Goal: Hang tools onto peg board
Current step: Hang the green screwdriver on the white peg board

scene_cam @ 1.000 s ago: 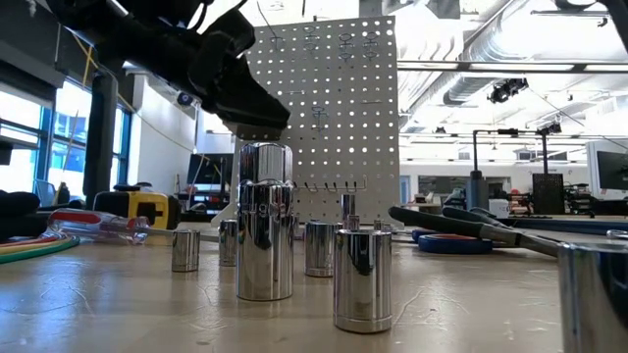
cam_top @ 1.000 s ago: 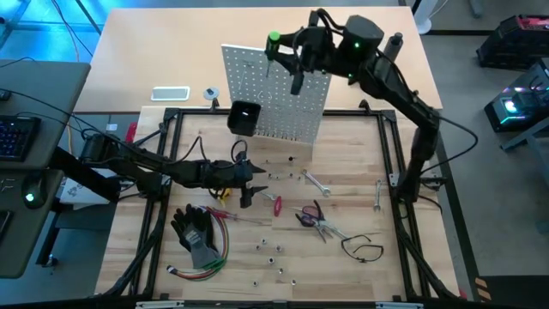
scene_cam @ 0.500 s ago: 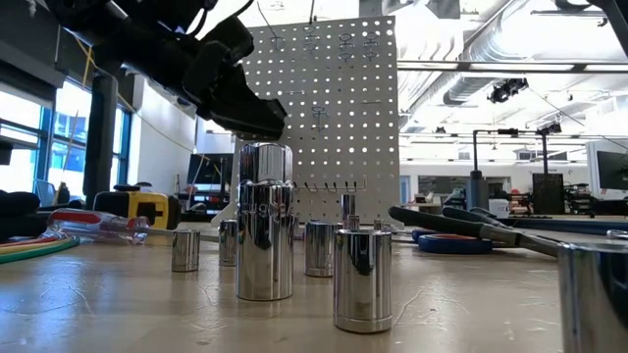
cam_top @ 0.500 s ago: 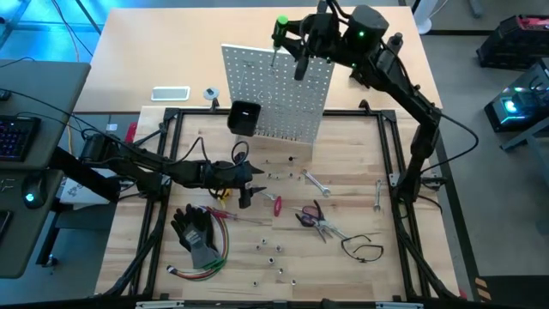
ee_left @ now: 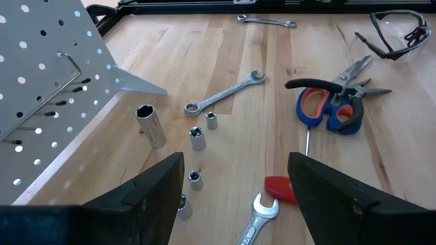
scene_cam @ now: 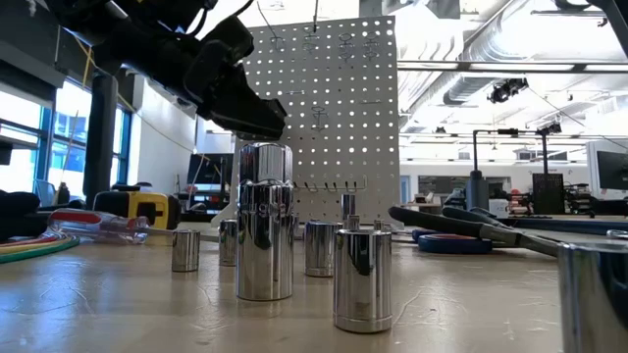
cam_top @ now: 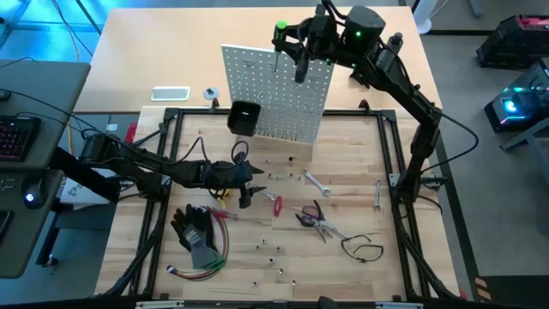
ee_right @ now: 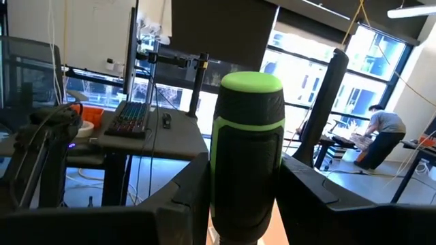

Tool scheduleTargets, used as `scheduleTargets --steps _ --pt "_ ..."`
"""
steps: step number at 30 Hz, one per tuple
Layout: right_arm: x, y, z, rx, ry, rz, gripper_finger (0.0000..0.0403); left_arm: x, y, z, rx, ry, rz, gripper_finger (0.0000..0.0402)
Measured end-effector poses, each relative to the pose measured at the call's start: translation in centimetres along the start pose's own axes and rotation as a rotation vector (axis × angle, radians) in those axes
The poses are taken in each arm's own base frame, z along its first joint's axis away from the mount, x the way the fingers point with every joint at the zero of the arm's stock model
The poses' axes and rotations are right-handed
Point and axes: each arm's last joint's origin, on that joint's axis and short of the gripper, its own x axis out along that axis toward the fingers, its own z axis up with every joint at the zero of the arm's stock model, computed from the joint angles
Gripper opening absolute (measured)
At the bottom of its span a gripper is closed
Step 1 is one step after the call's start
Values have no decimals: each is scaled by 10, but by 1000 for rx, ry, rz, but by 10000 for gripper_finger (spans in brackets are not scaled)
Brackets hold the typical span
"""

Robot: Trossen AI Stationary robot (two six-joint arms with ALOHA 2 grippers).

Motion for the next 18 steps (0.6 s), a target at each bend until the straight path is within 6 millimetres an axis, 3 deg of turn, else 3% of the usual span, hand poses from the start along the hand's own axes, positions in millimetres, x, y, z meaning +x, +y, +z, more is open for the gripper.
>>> scheduleTargets --steps 18 --pt "6 1 -5 -12 7 10 122 0 0 -1 -9 6 0 255"
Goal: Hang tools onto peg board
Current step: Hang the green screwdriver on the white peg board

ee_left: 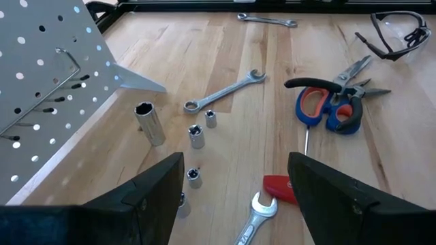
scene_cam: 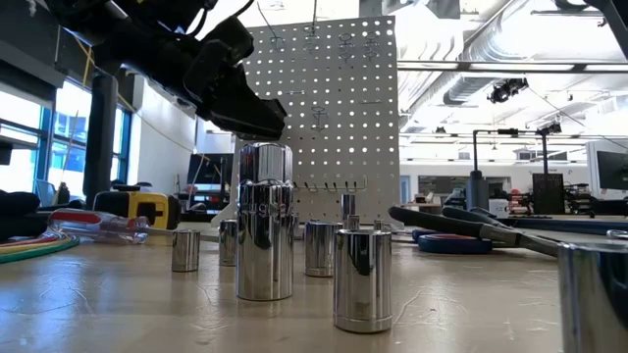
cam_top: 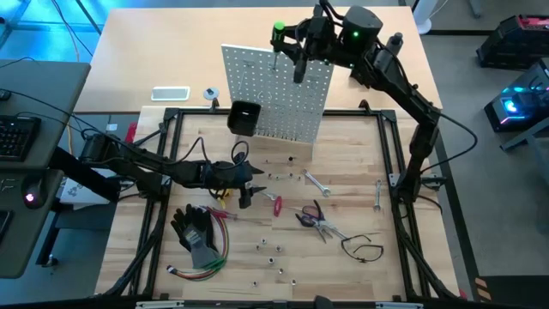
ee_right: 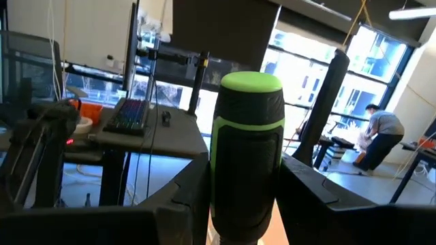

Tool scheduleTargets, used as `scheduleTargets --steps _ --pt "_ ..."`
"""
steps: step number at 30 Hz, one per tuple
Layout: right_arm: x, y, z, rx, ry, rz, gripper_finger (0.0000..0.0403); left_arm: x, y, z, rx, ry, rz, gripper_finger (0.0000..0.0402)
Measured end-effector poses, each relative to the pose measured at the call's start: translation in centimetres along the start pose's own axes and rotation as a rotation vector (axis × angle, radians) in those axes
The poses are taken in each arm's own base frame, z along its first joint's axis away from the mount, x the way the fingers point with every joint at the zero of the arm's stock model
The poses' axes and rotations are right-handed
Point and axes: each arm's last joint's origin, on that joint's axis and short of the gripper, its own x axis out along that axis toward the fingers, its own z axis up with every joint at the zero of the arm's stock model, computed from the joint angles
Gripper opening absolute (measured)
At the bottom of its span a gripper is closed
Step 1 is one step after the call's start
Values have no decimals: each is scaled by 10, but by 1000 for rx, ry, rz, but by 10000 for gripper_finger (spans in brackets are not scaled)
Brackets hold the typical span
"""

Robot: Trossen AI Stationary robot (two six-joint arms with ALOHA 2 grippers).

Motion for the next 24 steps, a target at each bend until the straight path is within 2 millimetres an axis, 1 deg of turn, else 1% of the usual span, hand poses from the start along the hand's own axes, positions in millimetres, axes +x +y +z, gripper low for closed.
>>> scheduleTargets --steps 8,11,18,24 --pt "4 1 -5 -7 17 8 122 0 0 0 0 -2 0 255" --pt "4 2 -4 -31 24 -20 122 0 0 0 0 1 0 255" --pt "2 5 0 -65 22 -41 122 0 0 0 2 5 0 255" --pt "-5 5 6 -69 16 -48 122 0 0 -1 5 11 0 255"
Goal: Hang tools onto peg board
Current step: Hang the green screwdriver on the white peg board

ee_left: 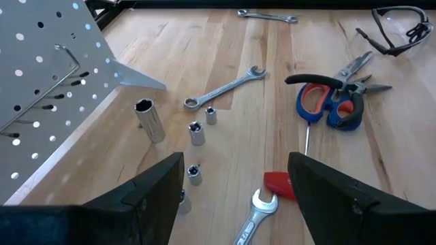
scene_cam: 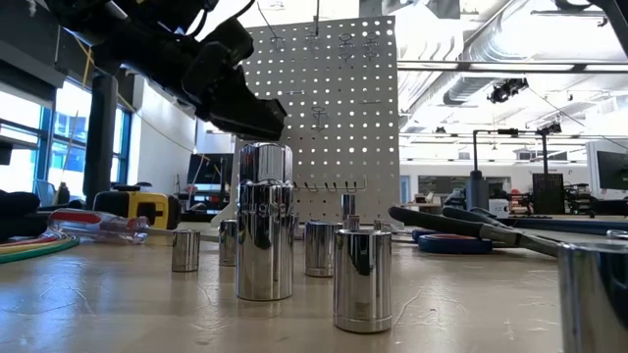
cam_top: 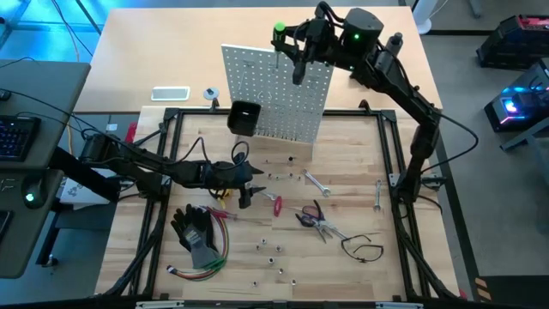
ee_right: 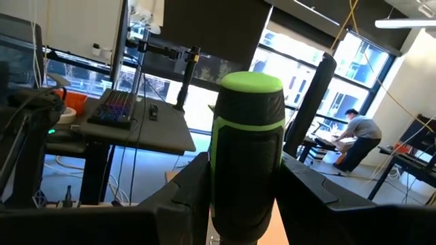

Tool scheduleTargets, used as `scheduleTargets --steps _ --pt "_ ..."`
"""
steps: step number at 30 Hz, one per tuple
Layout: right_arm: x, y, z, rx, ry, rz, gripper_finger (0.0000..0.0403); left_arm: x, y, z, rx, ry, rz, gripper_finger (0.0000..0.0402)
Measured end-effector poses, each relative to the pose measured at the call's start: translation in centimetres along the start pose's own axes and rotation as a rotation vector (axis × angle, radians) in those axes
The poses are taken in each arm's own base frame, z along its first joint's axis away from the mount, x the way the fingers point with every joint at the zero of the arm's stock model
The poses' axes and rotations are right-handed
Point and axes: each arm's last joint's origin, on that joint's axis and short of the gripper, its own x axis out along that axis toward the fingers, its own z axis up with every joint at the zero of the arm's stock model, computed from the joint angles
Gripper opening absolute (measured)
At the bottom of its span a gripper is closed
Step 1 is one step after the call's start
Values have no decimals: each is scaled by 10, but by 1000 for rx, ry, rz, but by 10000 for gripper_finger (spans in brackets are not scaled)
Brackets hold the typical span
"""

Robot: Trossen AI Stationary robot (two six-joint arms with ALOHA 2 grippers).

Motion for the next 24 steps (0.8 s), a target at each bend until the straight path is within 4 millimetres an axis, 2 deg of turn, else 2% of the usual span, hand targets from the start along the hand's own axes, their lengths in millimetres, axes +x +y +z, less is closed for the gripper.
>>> scheduleTargets --steps 24 --pt "-3 15 12 1 -65 82 122 0 0 0 -1 5 0 255"
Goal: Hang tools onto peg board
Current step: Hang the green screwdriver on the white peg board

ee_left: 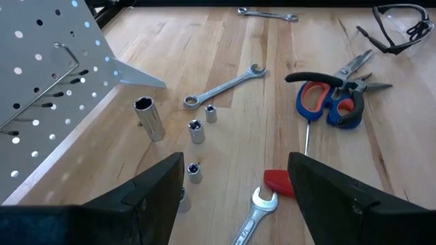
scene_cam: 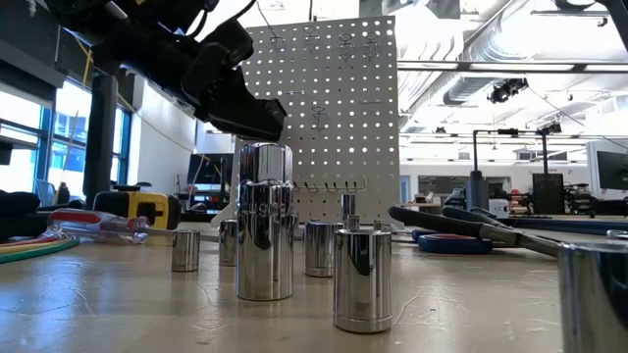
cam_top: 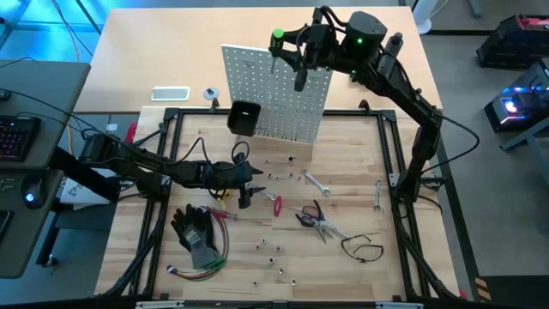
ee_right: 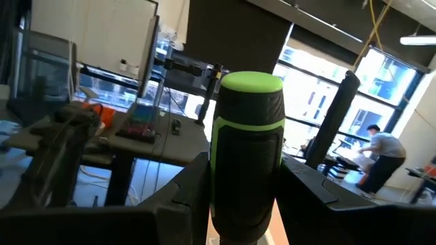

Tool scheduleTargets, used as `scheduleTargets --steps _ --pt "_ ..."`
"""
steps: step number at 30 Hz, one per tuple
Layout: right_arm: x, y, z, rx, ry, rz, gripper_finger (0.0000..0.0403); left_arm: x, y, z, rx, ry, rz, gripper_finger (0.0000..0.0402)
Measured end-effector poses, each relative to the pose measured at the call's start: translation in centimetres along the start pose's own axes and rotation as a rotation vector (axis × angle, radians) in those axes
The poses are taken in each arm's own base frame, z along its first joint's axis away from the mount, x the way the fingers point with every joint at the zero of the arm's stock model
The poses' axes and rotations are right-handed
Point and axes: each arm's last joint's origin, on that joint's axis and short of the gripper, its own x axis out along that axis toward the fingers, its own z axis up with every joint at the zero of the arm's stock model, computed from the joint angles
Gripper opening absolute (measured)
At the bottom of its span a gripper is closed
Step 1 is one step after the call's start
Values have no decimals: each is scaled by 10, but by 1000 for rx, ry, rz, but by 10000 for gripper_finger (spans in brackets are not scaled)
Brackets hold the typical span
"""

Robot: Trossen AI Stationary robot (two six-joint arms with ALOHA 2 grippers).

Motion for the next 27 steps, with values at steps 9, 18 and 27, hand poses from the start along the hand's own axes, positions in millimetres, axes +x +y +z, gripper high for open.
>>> scheduleTargets --steps 9,18,27 --pt "0 -8 -4 13 10 -23 122 0 0 0 -5 -2 0 255" --pt "14 -20 -28 90 49 -9 122 0 0 0 -16 -4 -1 255" --pt "14 -21 -30 129 69 -8 122 0 -2 0 -11 1 -5 255"
